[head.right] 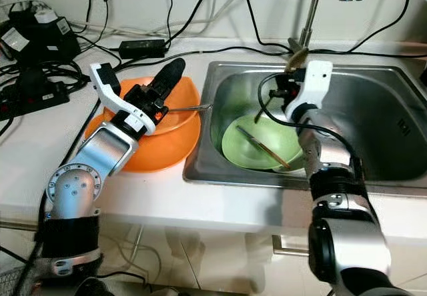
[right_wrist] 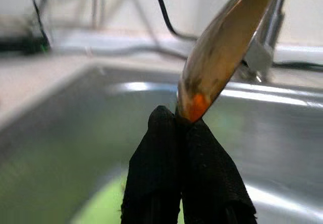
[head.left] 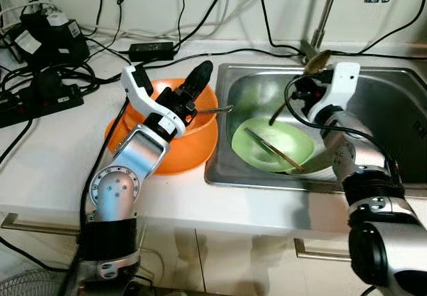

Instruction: Kitchen organization

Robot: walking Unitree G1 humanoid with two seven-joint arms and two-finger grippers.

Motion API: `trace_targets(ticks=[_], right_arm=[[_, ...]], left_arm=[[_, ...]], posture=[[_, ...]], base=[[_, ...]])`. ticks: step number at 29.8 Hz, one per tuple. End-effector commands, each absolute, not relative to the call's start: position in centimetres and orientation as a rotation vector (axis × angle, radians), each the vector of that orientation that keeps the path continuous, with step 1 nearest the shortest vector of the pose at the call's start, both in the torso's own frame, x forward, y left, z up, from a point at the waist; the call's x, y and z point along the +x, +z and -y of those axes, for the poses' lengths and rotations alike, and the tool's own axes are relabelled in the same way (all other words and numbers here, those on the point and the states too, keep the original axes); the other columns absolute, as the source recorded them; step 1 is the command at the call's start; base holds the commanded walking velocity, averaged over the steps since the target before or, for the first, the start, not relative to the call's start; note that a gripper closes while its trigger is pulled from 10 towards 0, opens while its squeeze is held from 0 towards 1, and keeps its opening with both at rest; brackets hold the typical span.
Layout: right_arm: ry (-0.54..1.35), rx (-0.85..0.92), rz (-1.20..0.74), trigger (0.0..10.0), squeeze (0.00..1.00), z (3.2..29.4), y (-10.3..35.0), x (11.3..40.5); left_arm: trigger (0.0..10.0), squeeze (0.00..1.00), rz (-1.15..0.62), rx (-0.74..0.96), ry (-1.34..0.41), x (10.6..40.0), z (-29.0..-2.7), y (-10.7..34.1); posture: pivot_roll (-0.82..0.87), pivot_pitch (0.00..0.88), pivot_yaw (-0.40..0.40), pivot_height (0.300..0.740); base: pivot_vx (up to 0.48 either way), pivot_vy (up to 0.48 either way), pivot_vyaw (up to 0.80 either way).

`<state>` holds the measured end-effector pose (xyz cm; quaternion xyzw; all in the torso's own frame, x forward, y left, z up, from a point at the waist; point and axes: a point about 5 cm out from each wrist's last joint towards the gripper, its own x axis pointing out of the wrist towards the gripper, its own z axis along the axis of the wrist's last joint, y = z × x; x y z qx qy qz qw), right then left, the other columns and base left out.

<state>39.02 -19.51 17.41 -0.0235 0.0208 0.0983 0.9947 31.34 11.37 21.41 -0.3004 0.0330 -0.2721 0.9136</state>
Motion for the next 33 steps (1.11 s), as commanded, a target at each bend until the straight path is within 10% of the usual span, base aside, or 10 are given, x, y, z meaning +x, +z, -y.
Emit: trace_targets(ticks=[1,22,23,24,31,33], right_arm=[[0.29,-0.198,-0.106,0.0,0.0,18.7,16.3,38.7],[0.438,-0.389,-0.193,0.0,0.0,17.0,14.1,38.3],[0.44,-0.396,-0.2,2.8,0.0,17.1,13.9,38.3],[0.44,-0.418,-0.216,9.6,0.0,17.3,13.8,38.2],[0.497,-0.48,-0.317,10.0,0.0,18.4,12.8,37.7],[0.509,-0.491,-0.336,10.0,0.0,18.6,12.7,37.7]], left_arm=[[10.0,1.0,-0.138,-0.505,-0.619,30.4,-10.3,20.4],[10.0,1.0,-0.186,-0.184,-0.652,29.2,-11.2,19.7],[10.0,1.0,-0.185,-0.18,-0.651,29.3,-11.3,19.8],[10.0,1.0,-0.182,-0.174,-0.654,29.3,-11.3,19.8],[10.0,0.92,-0.17,-0.156,-0.642,29.5,-11.3,20.2],[10.0,0.55,-0.167,-0.124,-0.646,29.5,-11.4,20.3]], posture=[[-0.03,0.0,0.062,0.74],[0.0,0.0,0.058,0.74],[0.0,0.0,0.058,0.74],[0.0,0.0,0.057,0.74],[-0.01,0.0,0.053,0.74],[-0.01,0.0,0.05,0.74]], base=[[0.0,0.0,0.0],[0.0,0.0,0.0],[0.0,0.0,0.0],[0.0,0.0,0.0],[0.0,0.0,0.0],[0.0,0.0,0.0]])
